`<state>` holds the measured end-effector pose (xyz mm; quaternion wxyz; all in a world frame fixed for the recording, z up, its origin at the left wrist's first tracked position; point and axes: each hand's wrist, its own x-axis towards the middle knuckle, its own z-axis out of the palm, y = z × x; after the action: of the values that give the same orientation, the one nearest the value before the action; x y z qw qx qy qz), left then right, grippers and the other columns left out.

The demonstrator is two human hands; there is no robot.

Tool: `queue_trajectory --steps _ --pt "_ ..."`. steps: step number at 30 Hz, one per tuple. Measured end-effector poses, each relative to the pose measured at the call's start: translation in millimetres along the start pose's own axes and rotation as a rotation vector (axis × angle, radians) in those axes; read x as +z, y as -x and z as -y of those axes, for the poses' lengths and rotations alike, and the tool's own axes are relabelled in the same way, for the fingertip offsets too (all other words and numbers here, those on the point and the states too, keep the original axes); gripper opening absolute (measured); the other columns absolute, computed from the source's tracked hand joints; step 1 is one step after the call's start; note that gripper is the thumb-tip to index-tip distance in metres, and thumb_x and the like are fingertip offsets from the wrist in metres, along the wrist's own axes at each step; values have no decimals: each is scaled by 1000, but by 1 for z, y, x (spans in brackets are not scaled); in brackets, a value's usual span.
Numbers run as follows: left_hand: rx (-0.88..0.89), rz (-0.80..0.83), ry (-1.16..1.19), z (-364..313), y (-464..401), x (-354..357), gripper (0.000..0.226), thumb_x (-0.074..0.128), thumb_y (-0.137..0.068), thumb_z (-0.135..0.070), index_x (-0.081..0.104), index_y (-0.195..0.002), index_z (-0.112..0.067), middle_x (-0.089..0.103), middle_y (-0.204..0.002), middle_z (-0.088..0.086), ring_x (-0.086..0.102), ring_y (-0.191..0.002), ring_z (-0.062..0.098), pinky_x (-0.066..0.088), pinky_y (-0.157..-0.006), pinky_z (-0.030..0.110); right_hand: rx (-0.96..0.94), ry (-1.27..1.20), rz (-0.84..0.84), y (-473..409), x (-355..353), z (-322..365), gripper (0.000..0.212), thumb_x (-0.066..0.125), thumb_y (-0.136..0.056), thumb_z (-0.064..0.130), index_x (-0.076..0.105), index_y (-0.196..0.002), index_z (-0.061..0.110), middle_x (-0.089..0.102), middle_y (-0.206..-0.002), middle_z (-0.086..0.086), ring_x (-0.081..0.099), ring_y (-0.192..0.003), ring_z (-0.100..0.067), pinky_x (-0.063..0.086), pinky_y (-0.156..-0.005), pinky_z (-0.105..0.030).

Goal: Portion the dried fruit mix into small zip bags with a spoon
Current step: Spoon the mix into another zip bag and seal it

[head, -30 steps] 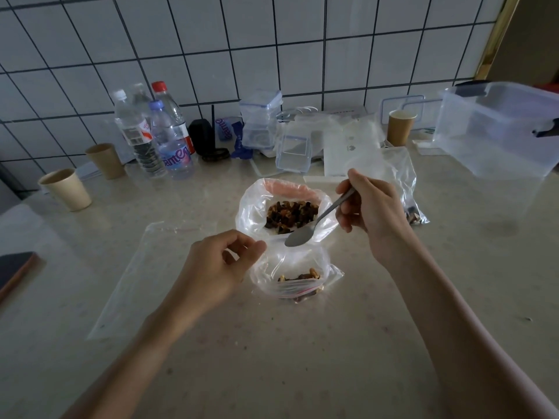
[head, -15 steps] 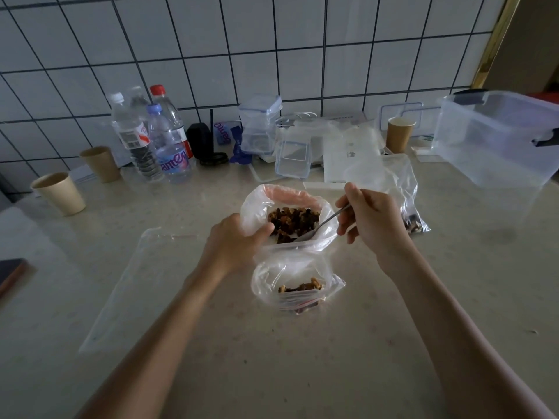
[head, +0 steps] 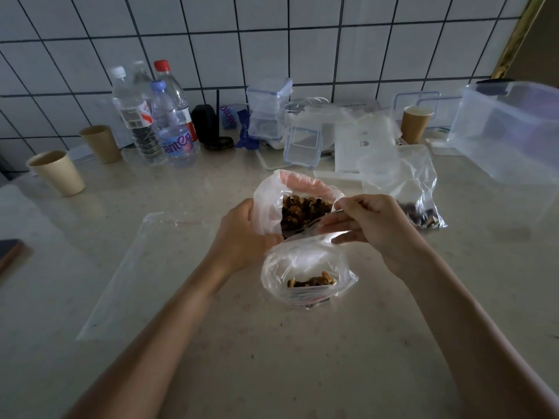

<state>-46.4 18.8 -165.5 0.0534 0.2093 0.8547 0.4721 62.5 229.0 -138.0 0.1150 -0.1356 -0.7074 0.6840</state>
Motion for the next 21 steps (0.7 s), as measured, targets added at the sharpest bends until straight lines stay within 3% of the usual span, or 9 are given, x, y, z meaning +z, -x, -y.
queue_trajectory --steps 3,11,15,19,21 --pt "-20 -10 76 -1 0 -1 48 91 -73 -22 68 -115 -24 74 -102 -7 73 -92 15 65 -79 43 -5 -29 -99 -2 0 -3 20 52 -107 7 69 -101 -3 79 -87 -19 79 -82 -33 65 -63 -34" --pt "-5 -10 234 0 5 0 24 83 -84 -27 73 -106 -25 79 -96 -3 77 -87 16 65 -77 49 59 -153 -59 -4 6 -10 23 48 -109 10 65 -117 -5 79 -95 -20 79 -87 -33 63 -63 -31" --pt "3 -13 290 0 5 -1 19 77 -92 -22 71 -109 -26 80 -95 -7 78 -86 13 64 -82 43 89 -200 -51 -5 9 -12 23 46 -110 8 64 -119 -2 79 -97 -20 79 -90 -32 63 -66 -34" --pt "48 -52 306 -2 4 0 15 72 -97 -27 71 -112 -24 80 -91 -10 78 -81 8 58 -66 20 116 -272 -38 -6 8 -14 26 45 -110 10 65 -119 -4 78 -100 -22 78 -93 -35 65 -67 -36" --pt "66 -93 298 -3 4 -1 16 69 -100 -29 70 -114 -22 79 -88 -8 77 -79 7 57 -61 17 112 -296 -44 -6 5 -14 27 45 -110 11 66 -117 -4 78 -101 -23 78 -93 -36 65 -66 -35"
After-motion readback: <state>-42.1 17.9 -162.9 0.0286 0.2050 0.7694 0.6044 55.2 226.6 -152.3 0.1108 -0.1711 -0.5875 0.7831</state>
